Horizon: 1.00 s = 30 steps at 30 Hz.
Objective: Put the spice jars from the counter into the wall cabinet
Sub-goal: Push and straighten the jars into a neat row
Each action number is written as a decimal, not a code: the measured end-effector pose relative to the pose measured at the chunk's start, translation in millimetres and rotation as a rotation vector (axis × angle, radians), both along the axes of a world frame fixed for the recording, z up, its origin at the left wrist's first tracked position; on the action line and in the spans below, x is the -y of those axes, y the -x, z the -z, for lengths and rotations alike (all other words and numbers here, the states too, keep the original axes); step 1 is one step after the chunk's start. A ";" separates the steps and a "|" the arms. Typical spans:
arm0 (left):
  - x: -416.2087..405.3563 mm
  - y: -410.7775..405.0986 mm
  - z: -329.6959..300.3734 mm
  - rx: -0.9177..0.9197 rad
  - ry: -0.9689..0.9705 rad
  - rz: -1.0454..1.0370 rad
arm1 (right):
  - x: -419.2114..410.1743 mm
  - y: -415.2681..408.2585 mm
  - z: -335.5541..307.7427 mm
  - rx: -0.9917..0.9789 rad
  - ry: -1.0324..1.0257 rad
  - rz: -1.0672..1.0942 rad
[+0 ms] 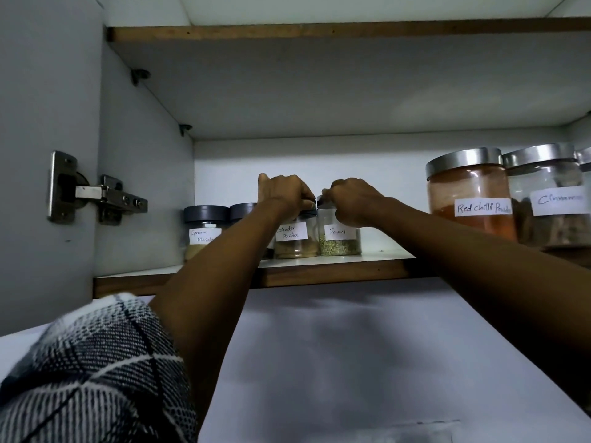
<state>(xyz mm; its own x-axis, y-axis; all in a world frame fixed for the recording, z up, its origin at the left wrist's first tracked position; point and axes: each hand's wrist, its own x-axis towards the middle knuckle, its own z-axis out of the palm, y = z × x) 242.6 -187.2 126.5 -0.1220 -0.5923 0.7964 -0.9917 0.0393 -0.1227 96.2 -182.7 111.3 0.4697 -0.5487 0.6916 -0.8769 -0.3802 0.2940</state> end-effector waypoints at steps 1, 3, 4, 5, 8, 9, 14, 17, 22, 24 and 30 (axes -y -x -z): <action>1.1 0.8 -0.2 0.021 -0.012 -0.017 | 2.1 -0.8 1.1 -0.006 -0.002 0.007; 2.9 1.7 0.4 0.065 -0.034 -0.056 | 5.7 -2.6 3.2 -0.015 -0.015 0.020; 4.2 1.9 1.4 0.085 -0.044 -0.071 | 7.6 -3.6 3.9 -0.024 -0.020 0.030; 5.6 2.1 2.6 0.102 -0.057 -0.085 | 9.8 -4.7 4.2 -0.038 -0.025 0.044; 9.9 3.8 5.8 0.171 -0.118 -0.143 | 15.9 -8.1 5.5 -0.084 -0.050 0.082; 10.9 4.2 6.5 0.191 -0.149 -0.163 | 18.1 -9.1 6.4 -0.099 -0.064 0.094; 11.6 3.7 16.5 0.118 -0.284 -0.063 | 23.4 -8.8 13.9 -0.157 -0.185 0.164; 3.1 -1.6 23.2 0.112 -0.208 -0.028 | 14.0 -3.1 17.8 -0.174 -0.101 0.183; -30.3 -11.7 14.9 0.225 0.068 0.074 | -21.1 7.1 11.2 -0.451 0.295 0.129; -51.7 -10.7 10.8 0.366 0.149 0.069 | -40.0 11.2 5.7 -0.599 0.385 0.097; -114.6 7.0 -2.1 0.410 0.276 0.259 | -107.8 43.0 -28.3 -0.604 0.460 0.062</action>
<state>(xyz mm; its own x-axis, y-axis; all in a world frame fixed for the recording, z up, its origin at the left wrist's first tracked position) 235.6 -72.6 128.6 -0.5682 -0.2778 0.7746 -0.8229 0.1873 -0.5364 53.2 -74.9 139.6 0.8169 -0.3047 0.4898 -0.5294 -0.0587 0.8464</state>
